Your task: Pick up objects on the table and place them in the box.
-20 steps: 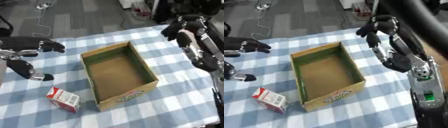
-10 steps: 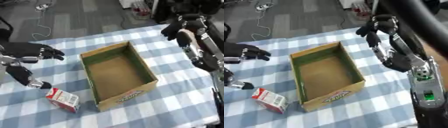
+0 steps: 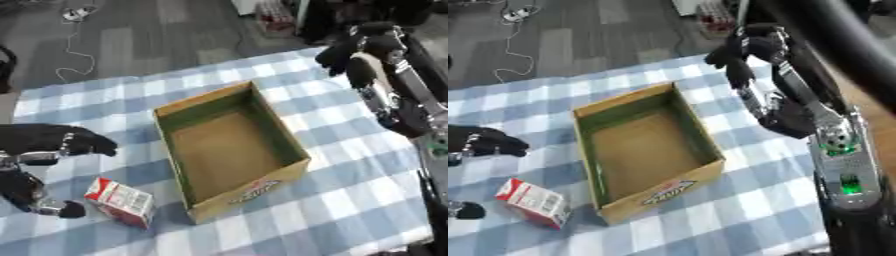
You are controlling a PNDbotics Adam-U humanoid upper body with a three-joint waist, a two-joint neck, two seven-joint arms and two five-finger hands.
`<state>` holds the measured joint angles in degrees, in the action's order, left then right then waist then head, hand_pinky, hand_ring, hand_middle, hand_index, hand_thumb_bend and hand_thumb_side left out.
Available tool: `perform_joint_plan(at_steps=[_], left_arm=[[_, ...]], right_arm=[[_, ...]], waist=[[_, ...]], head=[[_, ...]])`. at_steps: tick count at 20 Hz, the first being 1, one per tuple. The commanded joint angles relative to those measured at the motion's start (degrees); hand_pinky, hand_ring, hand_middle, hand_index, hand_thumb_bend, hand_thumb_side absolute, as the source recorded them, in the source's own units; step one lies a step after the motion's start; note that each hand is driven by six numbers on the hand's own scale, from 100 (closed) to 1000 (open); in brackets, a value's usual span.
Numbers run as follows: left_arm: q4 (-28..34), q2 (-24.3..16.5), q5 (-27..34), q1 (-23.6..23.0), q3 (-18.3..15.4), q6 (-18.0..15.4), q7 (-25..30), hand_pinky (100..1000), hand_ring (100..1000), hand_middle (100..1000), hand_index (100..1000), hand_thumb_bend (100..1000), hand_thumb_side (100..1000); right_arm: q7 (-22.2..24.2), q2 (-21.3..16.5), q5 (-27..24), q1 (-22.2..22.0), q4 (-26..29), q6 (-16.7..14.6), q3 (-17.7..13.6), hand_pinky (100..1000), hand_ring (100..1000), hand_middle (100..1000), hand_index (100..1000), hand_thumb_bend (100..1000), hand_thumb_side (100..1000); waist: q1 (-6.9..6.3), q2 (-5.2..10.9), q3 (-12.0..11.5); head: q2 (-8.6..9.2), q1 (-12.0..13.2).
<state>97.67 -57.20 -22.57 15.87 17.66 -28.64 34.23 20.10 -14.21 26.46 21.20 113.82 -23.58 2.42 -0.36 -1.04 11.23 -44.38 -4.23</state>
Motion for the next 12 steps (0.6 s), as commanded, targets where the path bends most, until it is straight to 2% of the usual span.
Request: perform_joint_plan(at_steps=[1, 6, 12], left_arm=[[1.1, -2.3, 2.8, -0.8, -2.2, -8.6, 8.9, 934, 852, 932, 1000, 503, 993], [1.0, -1.9, 7.5, -1.7, -3.3, -7.6, 6.6, 892, 820, 915, 1000, 494, 1000], [-0.7, -0.8, 12.7, -0.4, -3.5, -7.2, 5.7, 841, 782, 900, 1000, 472, 988]], right_arm=[[-0.3, -0.5, 0.1, 0.9, 0.8, 0.1, -0.4, 388, 438, 511, 683, 100, 1000], [-0.3, -0.6, 0.1, 0.9, 0.8, 0.1, -0.4, 389, 438, 512, 683, 100, 1000], [-0.1, -0.6, -0.1, 0.9, 0.8, -0.1, -0.2, 389, 438, 511, 683, 100, 1000]], waist=[[-0.10, 0.37, 0.0], [-0.04, 0.33, -0.1], [0.02, 0.36, 0.0]], head=[[0.26, -1.0], [0.26, -1.3], [0.26, -1.2]])
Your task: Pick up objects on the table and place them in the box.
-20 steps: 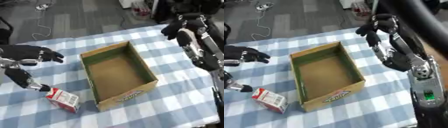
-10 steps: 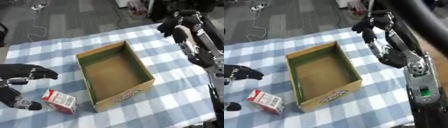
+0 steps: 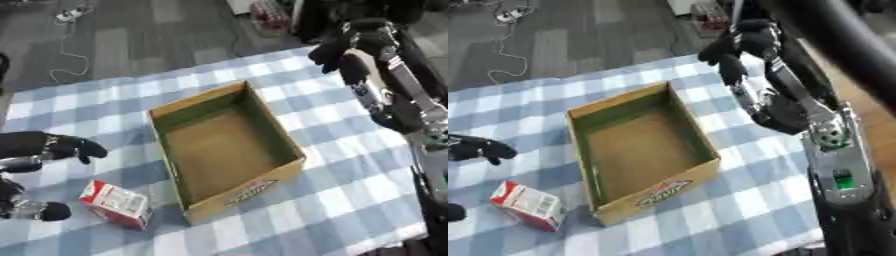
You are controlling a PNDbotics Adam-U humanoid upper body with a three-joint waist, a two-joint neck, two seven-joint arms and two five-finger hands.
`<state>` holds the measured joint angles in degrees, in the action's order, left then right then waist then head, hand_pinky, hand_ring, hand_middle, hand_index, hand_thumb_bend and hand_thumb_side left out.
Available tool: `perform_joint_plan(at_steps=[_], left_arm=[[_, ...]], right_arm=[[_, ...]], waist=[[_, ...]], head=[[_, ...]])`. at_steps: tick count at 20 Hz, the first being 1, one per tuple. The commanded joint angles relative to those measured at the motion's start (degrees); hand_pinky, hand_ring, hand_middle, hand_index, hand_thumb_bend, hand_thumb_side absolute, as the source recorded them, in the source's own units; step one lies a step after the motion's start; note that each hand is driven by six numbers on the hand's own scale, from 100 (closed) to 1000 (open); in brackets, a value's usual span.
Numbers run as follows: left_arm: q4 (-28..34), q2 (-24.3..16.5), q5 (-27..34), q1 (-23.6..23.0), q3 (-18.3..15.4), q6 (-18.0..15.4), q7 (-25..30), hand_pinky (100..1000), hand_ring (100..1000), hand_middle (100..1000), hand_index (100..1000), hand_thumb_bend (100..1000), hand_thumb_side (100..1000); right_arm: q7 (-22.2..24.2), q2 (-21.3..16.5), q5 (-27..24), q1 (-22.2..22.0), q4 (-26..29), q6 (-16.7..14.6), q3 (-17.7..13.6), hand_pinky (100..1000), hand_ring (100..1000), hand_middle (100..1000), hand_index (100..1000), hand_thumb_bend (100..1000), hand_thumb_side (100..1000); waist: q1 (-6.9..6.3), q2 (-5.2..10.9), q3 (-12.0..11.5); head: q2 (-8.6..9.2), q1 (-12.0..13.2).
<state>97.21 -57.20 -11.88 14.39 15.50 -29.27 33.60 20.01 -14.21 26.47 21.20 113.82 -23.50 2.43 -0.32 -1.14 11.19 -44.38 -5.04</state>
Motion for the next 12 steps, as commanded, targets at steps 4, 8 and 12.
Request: perform_joint_plan(at_steps=[4, 8, 12], left_arm=[[-2.4, 0.1, 3.4, 3.5, -1.2, -6.6, 7.0, 829, 772, 889, 993, 438, 959], [-5.9, 1.7, 5.0, 7.4, 0.0, -6.4, 8.3, 796, 754, 880, 988, 408, 938], [-8.9, 2.9, 6.3, 10.3, 1.5, -6.6, 11.6, 800, 758, 884, 988, 408, 928]], right_arm=[[0.1, -0.5, -0.1, 0.9, 0.8, -0.2, -0.2, 389, 438, 512, 683, 100, 1000], [0.2, -0.3, -0.3, 0.9, 0.8, -0.2, -0.2, 389, 438, 512, 683, 100, 1000], [0.1, -0.1, -0.3, 1.0, 0.8, -0.1, -0.3, 389, 438, 512, 683, 100, 1000]], waist=[[-0.02, 0.49, 0.2], [-0.01, 0.58, 0.4], [-0.04, 0.63, 0.7]], head=[[0.26, -0.4], [0.26, 0.3], [0.26, 0.7]])
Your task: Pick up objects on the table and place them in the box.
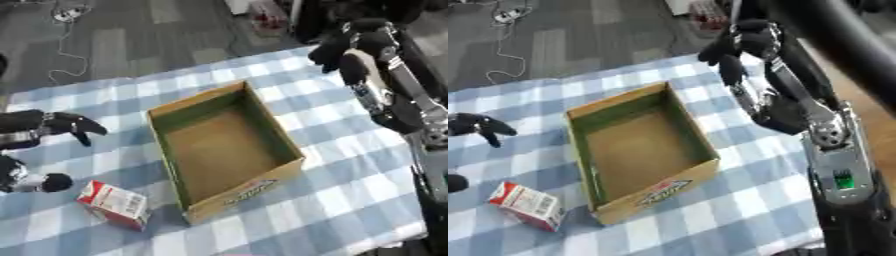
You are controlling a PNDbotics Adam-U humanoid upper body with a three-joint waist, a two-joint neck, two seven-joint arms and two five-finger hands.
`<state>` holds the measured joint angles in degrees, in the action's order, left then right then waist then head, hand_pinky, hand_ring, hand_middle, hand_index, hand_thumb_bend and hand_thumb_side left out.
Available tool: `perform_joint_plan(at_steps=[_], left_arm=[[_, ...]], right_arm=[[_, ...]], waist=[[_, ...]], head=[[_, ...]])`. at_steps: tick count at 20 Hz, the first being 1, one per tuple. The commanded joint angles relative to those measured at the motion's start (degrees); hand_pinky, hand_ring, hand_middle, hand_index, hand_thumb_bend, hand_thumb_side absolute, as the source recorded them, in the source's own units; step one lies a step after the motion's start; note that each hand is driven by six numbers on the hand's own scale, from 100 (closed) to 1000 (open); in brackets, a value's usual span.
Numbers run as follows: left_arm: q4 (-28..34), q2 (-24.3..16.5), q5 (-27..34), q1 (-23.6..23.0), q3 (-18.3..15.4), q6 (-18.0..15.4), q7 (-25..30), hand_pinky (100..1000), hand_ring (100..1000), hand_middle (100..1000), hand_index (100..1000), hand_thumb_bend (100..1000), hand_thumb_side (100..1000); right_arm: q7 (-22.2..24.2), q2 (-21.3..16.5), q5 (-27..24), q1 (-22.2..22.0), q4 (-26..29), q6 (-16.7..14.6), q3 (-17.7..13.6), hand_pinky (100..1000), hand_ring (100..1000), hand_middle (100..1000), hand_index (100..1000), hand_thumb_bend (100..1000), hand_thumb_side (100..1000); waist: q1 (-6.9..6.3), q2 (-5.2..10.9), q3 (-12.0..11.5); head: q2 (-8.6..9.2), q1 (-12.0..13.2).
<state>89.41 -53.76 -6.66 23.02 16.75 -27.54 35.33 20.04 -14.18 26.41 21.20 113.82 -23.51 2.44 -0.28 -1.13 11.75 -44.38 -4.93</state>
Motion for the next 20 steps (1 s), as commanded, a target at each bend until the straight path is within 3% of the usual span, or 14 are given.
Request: perform_joint_plan(at_steps=[1, 9, 20], left_arm=[[-1.5, -0.4, 1.2, 2.0, 0.6, -8.4, 10.7, 802, 760, 884, 989, 410, 927], [-2.5, 0.5, 1.3, 2.2, 2.0, -9.3, 14.3, 810, 766, 888, 994, 415, 930], [1.4, 1.6, -0.4, 0.1, 3.4, -9.1, 13.0, 813, 766, 887, 994, 417, 952]], right_arm=[[0.1, -0.1, -0.3, 1.0, 0.8, -0.1, -0.3, 389, 438, 512, 683, 100, 1000], [0.1, 0.1, -0.4, 1.3, 0.8, -0.1, -0.3, 390, 438, 511, 683, 100, 1000], [0.3, 0.0, -0.5, 1.3, 0.8, -0.2, -0.2, 391, 439, 512, 683, 100, 1000]], waist=[[-0.10, 0.62, 0.1], [-0.19, 0.55, 0.4], [-0.08, 0.53, 0.3]], head=[[0.26, 0.7], [0.26, 0.4], [0.26, 0.5]])
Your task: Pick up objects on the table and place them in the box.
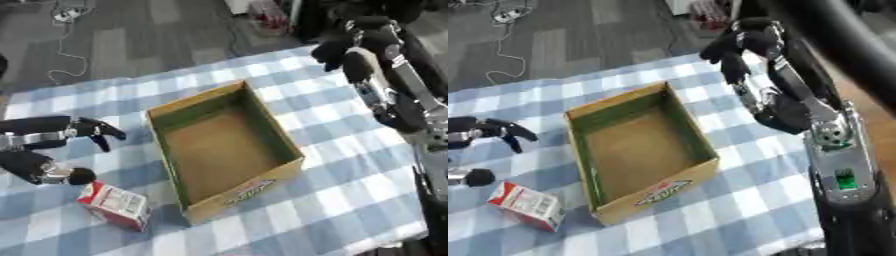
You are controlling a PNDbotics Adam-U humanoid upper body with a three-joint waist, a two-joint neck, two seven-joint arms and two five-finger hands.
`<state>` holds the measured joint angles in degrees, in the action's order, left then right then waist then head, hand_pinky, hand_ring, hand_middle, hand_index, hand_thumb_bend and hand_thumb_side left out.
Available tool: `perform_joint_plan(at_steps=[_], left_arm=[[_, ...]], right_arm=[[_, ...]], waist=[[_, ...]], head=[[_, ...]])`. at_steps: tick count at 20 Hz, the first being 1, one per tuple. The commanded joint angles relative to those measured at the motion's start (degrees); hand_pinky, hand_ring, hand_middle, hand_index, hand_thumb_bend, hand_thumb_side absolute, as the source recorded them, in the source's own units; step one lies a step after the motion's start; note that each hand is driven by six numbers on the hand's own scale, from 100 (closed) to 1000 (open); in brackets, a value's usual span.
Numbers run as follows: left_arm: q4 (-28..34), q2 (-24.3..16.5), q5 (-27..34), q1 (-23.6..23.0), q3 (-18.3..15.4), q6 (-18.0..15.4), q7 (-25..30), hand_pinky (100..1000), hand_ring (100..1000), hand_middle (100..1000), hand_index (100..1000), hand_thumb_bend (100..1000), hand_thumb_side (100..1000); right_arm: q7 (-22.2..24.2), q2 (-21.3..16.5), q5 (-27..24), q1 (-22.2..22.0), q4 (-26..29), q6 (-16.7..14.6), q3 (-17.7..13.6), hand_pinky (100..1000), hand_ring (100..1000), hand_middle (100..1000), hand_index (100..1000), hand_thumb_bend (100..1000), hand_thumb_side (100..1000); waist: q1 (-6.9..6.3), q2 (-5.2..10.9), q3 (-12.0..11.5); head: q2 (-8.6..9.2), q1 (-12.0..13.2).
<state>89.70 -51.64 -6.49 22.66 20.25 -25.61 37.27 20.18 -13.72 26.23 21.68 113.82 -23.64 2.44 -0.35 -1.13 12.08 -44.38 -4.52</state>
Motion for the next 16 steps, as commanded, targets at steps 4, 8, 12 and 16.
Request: perform_joint_plan(at_steps=[4, 8, 12, 16], left_arm=[[2.1, -0.5, -3.2, -0.5, 0.5, -12.1, 11.3, 859, 796, 900, 995, 431, 924], [5.3, -1.9, -9.9, -2.8, 0.2, -15.3, 10.0, 910, 833, 920, 1000, 441, 884], [9.4, -3.4, -16.8, -6.2, -0.1, -16.8, 8.0, 949, 857, 936, 1000, 454, 873], [13.5, -4.8, -22.1, -9.3, -0.4, -17.3, 5.4, 969, 868, 943, 1000, 462, 867]], right_arm=[[0.3, -0.4, -0.4, 0.9, 0.8, -0.1, -0.1, 391, 439, 512, 683, 100, 1000], [0.4, -0.4, -0.4, 1.0, 0.8, -0.1, -0.2, 391, 439, 512, 683, 100, 1000], [0.4, -0.6, -0.4, 1.0, 0.8, -0.1, -0.1, 391, 439, 512, 683, 100, 1000], [0.5, -0.8, -0.6, 0.9, 0.8, -0.1, -0.1, 391, 439, 512, 683, 100, 1000]], waist=[[0.02, 0.43, 0.1], [-0.03, 0.31, 0.0], [-0.03, 0.25, -0.1], [0.02, 0.27, -0.3]], head=[[0.26, -0.1], [0.26, -0.5], [0.26, -0.8], [0.26, -1.1]])
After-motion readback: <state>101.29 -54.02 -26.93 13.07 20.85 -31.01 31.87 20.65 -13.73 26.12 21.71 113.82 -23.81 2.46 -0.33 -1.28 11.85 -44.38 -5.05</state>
